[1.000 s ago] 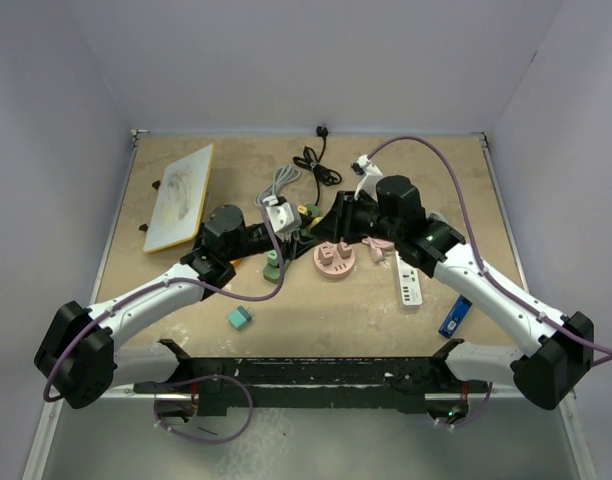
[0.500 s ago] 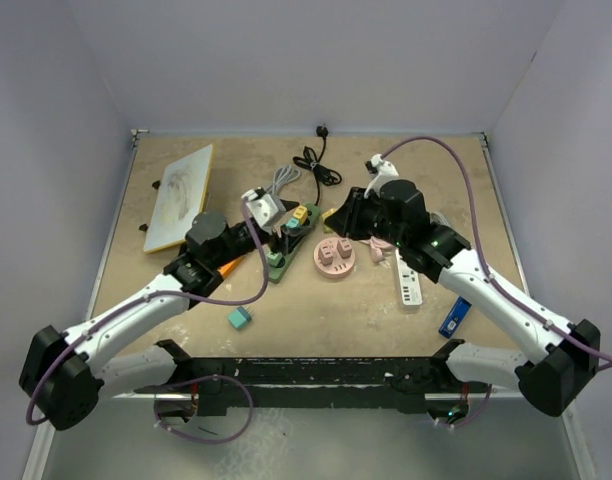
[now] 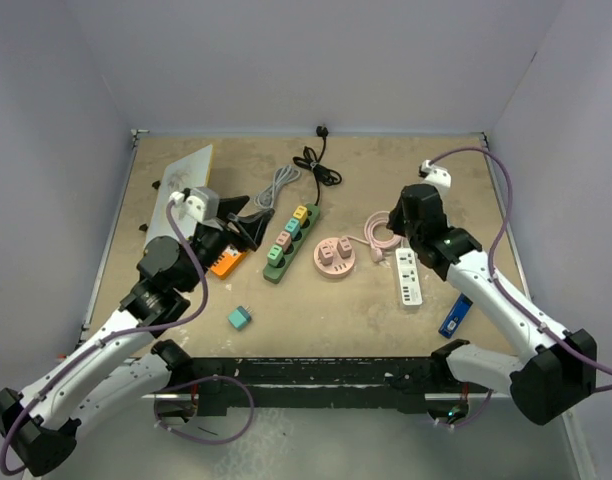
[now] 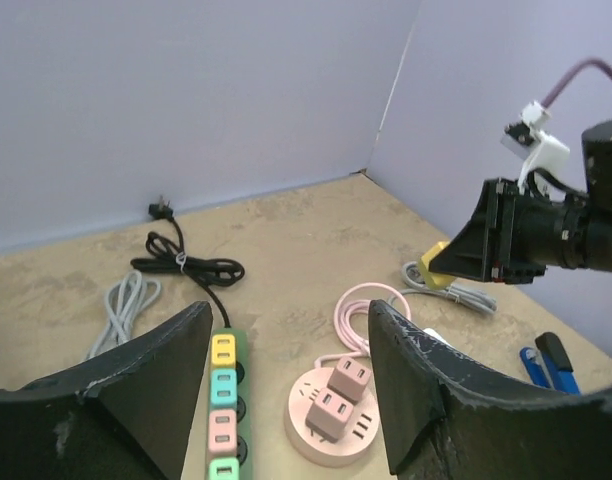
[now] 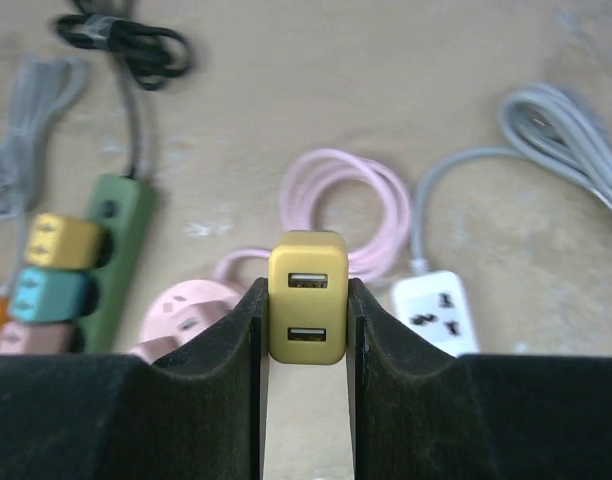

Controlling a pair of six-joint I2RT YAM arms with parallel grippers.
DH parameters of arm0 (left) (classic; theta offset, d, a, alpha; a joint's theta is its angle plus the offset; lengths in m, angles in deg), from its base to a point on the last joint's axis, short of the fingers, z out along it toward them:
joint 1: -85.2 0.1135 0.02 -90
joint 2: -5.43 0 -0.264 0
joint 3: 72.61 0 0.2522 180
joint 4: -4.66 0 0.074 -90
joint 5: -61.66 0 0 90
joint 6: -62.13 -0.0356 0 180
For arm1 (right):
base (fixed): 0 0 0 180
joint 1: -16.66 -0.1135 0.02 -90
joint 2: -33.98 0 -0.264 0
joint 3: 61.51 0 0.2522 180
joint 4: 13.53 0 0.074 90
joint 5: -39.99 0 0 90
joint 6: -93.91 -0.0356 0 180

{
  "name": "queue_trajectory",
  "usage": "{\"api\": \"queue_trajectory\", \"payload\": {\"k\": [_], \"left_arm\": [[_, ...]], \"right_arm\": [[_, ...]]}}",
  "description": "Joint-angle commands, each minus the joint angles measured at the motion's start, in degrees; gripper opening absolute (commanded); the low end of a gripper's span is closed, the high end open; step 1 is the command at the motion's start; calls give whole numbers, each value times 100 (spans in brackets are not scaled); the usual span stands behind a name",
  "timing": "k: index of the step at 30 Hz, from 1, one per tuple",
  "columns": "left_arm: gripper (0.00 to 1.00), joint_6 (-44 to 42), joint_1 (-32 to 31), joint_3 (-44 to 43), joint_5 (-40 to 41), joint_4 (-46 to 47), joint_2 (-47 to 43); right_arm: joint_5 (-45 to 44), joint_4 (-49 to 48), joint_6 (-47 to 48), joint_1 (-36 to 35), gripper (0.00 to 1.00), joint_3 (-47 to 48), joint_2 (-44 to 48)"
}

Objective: Insert the plug

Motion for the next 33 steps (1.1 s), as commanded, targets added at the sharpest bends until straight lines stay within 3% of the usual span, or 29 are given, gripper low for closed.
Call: {"api": "queue_trajectory", "payload": {"k": [1, 12, 16, 21, 33], "left_arm": [[62, 820, -13, 188, 820, -628, -486], [63, 737, -13, 345, 774, -944, -615], [63, 684, -8, 339, 544, -925, -498], [63, 711, -13, 381, 375, -772, -415], [63, 683, -13, 388, 286, -734, -288]], "right_arm": [[-341, 316, -385, 575, 0, -395, 65], [139, 119, -860, 1503, 0, -1257, -341], [-481, 838, -1685, 1522, 0, -1118, -652], [-731, 1049, -1812, 1522, 0, -1141, -867], [1696, 259, -1275, 1520, 0, -1360, -558]]}}
